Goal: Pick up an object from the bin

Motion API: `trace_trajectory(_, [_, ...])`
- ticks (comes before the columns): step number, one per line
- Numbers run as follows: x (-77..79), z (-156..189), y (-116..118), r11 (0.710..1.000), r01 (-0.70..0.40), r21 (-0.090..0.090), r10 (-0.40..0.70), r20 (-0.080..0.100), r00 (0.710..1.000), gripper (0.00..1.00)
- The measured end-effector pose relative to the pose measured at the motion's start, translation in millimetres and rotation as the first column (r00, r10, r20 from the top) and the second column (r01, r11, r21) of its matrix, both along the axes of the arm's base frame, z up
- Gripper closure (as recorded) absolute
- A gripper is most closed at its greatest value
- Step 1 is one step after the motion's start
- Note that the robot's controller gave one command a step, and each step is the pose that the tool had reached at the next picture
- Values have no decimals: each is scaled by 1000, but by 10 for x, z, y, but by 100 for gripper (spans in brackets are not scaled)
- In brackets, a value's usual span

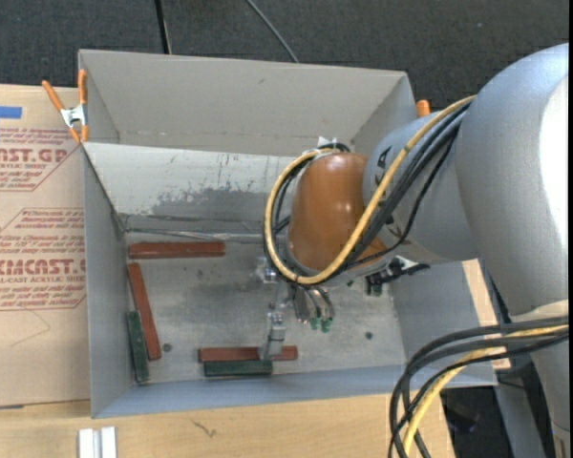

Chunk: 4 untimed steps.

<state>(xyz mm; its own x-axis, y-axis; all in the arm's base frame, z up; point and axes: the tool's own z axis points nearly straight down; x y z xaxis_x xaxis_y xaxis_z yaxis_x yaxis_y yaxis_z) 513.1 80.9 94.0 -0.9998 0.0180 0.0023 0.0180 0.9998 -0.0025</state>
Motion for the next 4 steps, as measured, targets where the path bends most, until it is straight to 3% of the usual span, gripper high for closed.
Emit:
trace_trajectory(1, [3,12,24,1000,-3,2,3,2,1000,0])
trace_trajectory(3, [-221,-186,333,997,-76,4,76,3,997,0])
trace_trajectory(4, [-278,-214,275,978,-208,3,208,10,978,0])
